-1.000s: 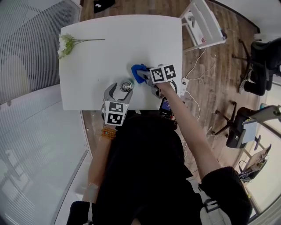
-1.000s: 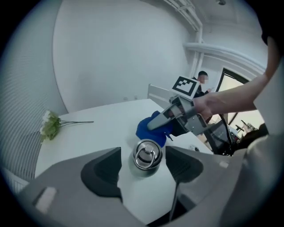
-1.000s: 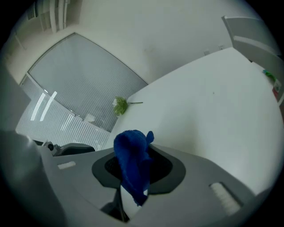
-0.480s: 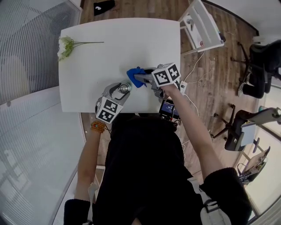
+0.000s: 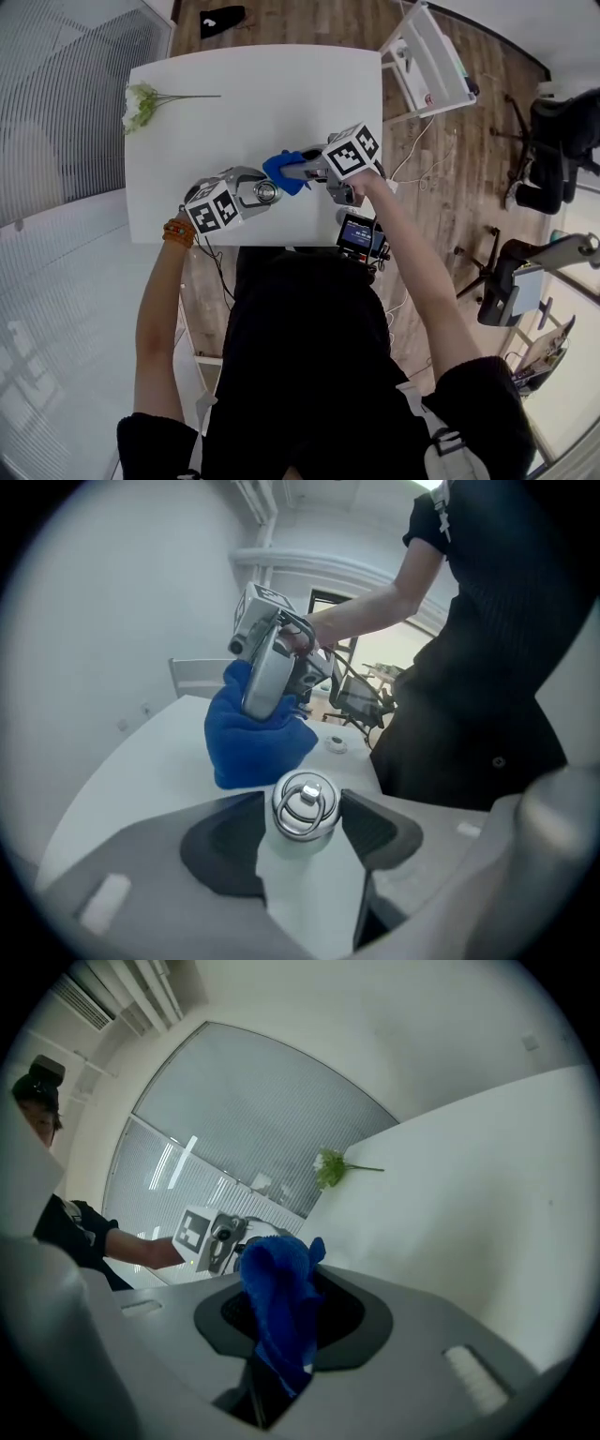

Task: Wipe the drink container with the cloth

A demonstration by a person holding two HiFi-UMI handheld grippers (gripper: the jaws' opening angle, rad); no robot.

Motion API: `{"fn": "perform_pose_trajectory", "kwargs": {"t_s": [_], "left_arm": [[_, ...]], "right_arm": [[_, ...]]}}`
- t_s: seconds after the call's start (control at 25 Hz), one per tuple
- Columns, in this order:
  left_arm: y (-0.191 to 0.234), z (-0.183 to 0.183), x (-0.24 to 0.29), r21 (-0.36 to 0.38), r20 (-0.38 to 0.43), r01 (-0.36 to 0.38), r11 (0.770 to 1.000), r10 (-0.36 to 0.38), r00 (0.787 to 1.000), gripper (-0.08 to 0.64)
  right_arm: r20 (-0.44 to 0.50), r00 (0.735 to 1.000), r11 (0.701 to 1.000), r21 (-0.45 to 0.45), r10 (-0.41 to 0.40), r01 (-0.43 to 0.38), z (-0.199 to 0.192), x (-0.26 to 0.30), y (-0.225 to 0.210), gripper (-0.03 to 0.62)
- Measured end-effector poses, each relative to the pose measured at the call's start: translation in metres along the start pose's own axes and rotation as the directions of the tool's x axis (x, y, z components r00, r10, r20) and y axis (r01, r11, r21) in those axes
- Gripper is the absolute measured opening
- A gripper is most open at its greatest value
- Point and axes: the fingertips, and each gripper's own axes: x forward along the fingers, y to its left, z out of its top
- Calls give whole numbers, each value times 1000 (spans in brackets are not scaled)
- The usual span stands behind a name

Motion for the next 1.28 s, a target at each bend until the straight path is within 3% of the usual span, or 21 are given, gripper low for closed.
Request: {"fn": "perform_pose_trajectory", "kwargs": {"t_s": [0.08, 0.16, 0.2, 0.28, 0.4, 0.48, 0.52, 0.96, 1.28], "left_arm": [[-4, 1, -6, -73, 40, -72, 995, 75, 996, 275], [-7, 1, -13, -236, 114, -164, 958, 195, 974, 276], [-6, 0, -14, -320, 125, -222, 921, 274, 954, 276], [-3, -6, -16, -446, 89, -349, 825, 429, 899, 276], [-2, -12, -16, -571, 20, -466, 676, 579, 815, 276], [-2, -13, -14, -606, -11, -496, 622, 617, 787, 275], [-2, -13, -11, -604, -24, -507, 615, 621, 783, 275], [-3, -9, -2, -557, -55, -509, 656, 583, 811, 236], [-3, -11, 0, -557, -58, -496, 666, 564, 824, 236]], "right_arm": [[16, 1000, 1000, 6, -12, 12, 5, -4, -3, 118], [18, 1000, 1000, 2, -15, 15, 6, -6, -4, 118], [16, 1000, 1000, -4, -15, 15, 7, -7, -4, 118], [13, 1000, 1000, -11, -7, 7, 9, -7, -3, 118], [-1, 1000, 1000, -16, 11, -11, 9, -3, -2, 118], [-24, 1000, 1000, -19, 21, -21, 6, 3, -1, 118], [-38, 999, 999, -22, 25, -25, 4, 5, -1, 118], [-167, 986, 997, -63, 26, -37, -6, 32, 3, 116], [-177, 984, 998, -58, 5, -16, -8, 35, -2, 112]]}}
